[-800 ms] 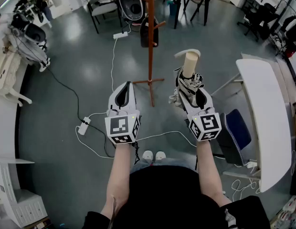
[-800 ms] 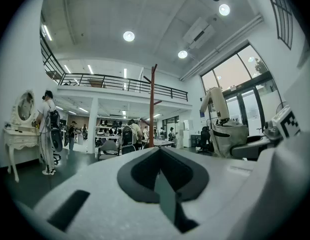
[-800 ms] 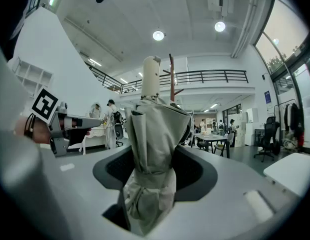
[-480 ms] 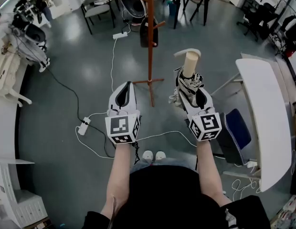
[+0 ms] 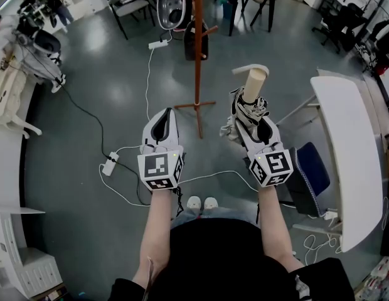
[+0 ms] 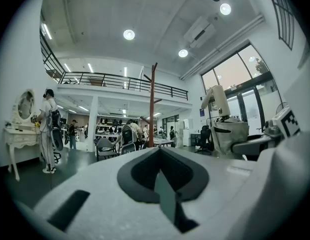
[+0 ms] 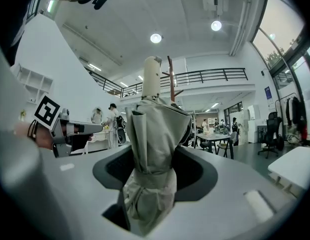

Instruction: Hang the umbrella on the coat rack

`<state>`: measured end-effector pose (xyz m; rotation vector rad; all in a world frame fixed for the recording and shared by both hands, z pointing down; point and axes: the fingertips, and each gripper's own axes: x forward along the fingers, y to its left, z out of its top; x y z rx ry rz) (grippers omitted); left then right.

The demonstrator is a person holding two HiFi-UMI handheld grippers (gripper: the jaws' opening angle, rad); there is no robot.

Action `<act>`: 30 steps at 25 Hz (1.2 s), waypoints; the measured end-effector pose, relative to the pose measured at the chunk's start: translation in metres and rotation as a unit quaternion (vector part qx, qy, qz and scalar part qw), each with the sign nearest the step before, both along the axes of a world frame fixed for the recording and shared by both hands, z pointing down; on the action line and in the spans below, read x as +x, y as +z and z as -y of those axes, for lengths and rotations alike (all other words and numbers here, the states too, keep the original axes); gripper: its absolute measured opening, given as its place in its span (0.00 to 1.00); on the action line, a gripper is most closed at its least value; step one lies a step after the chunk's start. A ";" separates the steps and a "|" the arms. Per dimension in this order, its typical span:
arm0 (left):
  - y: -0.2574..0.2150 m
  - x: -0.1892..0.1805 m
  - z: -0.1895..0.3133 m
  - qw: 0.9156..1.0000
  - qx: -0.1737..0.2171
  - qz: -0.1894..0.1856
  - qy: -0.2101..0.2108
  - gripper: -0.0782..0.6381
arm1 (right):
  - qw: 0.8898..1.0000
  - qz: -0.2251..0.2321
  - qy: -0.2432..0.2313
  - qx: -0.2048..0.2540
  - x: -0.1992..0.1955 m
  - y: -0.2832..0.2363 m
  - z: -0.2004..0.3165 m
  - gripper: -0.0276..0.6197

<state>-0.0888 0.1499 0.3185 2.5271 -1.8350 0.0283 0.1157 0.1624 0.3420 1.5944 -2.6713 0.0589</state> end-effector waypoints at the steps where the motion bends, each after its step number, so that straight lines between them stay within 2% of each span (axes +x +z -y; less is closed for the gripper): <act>1: 0.001 -0.001 -0.001 1.000 -0.002 -0.001 -0.001 0.12 | 1.000 0.003 -0.002 0.001 0.000 0.000 -0.001 0.42; 11: 0.016 -0.012 -0.017 0.999 -0.022 0.004 -0.026 0.12 | 1.000 -0.012 -0.023 -0.008 -0.003 0.009 -0.014 0.43; 25: 0.016 0.006 -0.030 0.998 -0.014 -0.002 -0.054 0.12 | 0.999 -0.016 -0.045 -0.011 0.025 0.019 -0.017 0.43; 30: 0.021 0.001 -0.033 0.997 -0.017 0.000 -0.069 0.12 | 0.998 -0.017 -0.054 -0.013 0.026 0.022 -0.010 0.43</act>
